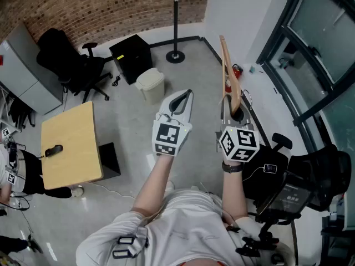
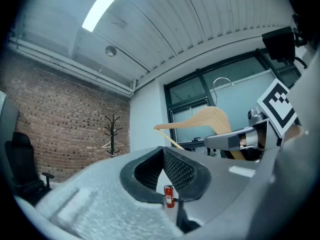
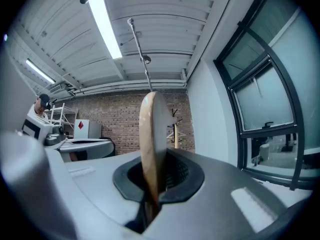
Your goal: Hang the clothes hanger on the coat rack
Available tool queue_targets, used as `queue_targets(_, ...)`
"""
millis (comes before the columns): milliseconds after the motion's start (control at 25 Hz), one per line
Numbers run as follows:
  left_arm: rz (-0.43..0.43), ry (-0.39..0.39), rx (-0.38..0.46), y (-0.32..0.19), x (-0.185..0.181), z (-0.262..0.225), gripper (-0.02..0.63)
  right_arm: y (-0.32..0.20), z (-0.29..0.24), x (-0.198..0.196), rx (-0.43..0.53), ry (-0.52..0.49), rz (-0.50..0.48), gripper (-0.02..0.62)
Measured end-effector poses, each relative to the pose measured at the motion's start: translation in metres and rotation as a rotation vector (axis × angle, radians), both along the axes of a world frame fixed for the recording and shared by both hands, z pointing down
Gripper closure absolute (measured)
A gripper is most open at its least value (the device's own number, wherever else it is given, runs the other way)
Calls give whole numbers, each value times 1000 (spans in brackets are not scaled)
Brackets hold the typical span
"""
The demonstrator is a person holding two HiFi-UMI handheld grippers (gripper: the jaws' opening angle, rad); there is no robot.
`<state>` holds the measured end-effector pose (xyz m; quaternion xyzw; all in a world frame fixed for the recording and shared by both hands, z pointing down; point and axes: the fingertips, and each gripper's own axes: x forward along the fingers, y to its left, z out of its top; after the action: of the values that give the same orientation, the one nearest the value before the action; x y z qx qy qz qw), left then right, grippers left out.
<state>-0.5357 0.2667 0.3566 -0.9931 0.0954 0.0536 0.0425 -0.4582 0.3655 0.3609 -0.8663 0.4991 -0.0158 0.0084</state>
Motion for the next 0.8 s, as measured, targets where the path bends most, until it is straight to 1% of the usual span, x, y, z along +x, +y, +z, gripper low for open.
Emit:
queue_targets(320, -25, -16, -33, -34, -29, 14, 606, -30, 14, -32, -22, -27, 11, 591)
queue_targets(480, -60, -101, 11, -50, -38, 43, 606, -31, 31, -49, -77, -26, 17, 591)
queue_targets(560, -50, -121, -5, -48, -34, 59, 606, -20, 42, -47, -103, -32, 41, 591)
queue_targets(680, -2, -123, -53, -41, -20, 69, 606, -13, 55, -35, -138, -44, 77, 591)
queue_targets(760, 26, -113, -56, -37, -10, 66, 606, -20, 56, -29, -139, -39, 64, 591)
queue_targets(800, 34, -108, -50, -38, -4, 63, 606, -27, 55, -25, -123, -39, 44, 591)
